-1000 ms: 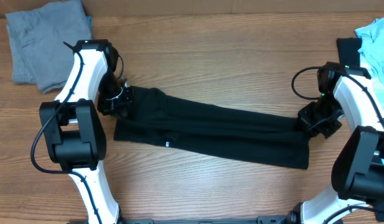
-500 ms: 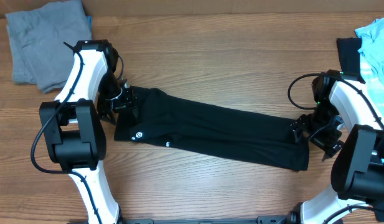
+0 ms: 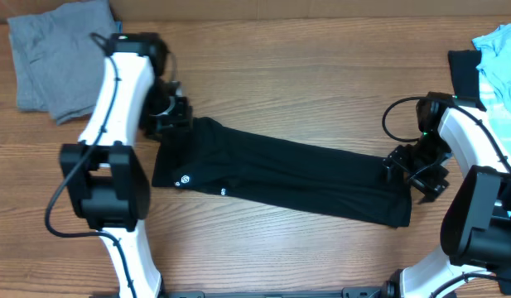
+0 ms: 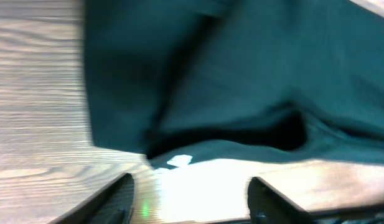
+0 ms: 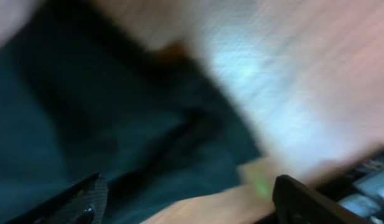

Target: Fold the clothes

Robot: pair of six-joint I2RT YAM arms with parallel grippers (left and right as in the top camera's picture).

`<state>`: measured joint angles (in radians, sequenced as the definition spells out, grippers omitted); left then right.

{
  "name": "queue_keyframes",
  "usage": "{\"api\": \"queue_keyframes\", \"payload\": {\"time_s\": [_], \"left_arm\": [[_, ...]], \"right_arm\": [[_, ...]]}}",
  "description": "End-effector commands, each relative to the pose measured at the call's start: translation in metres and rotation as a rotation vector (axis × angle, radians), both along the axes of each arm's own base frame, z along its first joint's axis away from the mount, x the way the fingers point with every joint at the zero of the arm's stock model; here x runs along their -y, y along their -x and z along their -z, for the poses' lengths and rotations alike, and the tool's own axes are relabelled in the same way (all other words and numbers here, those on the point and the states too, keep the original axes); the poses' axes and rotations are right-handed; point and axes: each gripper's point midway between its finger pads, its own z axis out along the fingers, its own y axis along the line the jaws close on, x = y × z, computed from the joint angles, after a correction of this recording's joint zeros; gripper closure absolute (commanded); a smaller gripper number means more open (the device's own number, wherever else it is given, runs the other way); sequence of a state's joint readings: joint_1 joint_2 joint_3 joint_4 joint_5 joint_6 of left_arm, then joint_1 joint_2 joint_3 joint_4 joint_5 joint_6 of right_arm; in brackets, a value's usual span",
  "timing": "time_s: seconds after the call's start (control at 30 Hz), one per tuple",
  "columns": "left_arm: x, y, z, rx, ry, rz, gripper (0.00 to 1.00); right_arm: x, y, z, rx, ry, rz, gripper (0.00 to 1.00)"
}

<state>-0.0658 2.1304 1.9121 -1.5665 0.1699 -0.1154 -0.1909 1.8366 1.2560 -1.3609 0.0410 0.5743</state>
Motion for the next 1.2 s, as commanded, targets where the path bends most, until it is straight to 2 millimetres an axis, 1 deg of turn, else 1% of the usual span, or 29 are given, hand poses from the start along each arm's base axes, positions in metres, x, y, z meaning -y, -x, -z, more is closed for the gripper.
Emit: {"api": "queue_keyframes", "payload": {"time_s": [0.0,0.03,0.07,0.1,0.13,0.2,0.23,0.37,0.4,0.53,0.63,0.73,0.8,0.93,1.07,1.17], "left_arm": [[0.052,0.006,-0.015,0.057,0.052,0.142,0.6],[0.061,0.008,-0.011,0.059,0.054,0.165,0.78],[0.067,0.009,-0.007,0.062,0.054,0.181,0.91],[0.075,0.01,-0.002,0.067,0.055,0.198,0.96],[0.08,0.011,0.003,0.067,0.054,0.202,0.96],[0.09,0.012,0.014,0.062,0.049,0.199,0.96],[0.094,0.014,0.021,0.054,0.047,0.195,0.96],[0.101,0.026,0.041,-0.002,0.073,0.19,0.96],[0.101,0.031,0.047,-0.022,0.08,0.184,0.96],[0.091,0.041,0.062,-0.065,0.07,0.167,0.96],[0.085,0.044,0.075,-0.067,0.065,0.154,0.96],[0.075,0.039,0.09,-0.044,0.066,0.126,0.96],[0.065,0.034,0.098,-0.023,0.057,0.103,0.96],[0.031,0.023,0.112,0.016,-0.003,0.045,0.96],[-0.001,0.024,0.119,0.0,-0.026,-0.043,0.96],[-0.026,0.025,0.121,-0.013,-0.034,-0.12,0.96]], "right_arm": [[-0.048,-0.025,-0.002,0.139,-0.276,-0.132,0.14],[-0.056,-0.03,-0.003,0.169,-0.312,-0.175,0.19],[-0.061,-0.035,-0.002,0.189,-0.323,-0.211,0.3],[-0.064,-0.037,-0.001,0.197,-0.317,-0.228,0.48],[-0.068,-0.039,0.0,0.203,-0.315,-0.247,0.61],[-0.075,-0.041,0.0,0.209,-0.313,-0.274,0.73],[-0.079,-0.041,0.001,0.21,-0.314,-0.287,0.76],[-0.087,-0.043,0.002,0.212,-0.3,-0.292,0.8],[-0.087,-0.043,0.002,0.207,-0.292,-0.278,0.83],[-0.088,-0.037,0.008,0.19,-0.291,-0.272,0.83],[-0.088,-0.029,0.02,0.179,-0.293,-0.27,0.82],[-0.088,-0.023,0.036,0.181,-0.285,-0.243,0.82],[-0.087,-0.02,0.047,0.186,-0.267,-0.212,0.82],[-0.074,-0.013,0.065,0.181,-0.173,-0.138,0.82],[-0.064,-0.009,0.071,0.17,-0.122,-0.117,0.82],[-0.064,-0.014,0.071,0.192,-0.123,-0.125,0.82]]}}
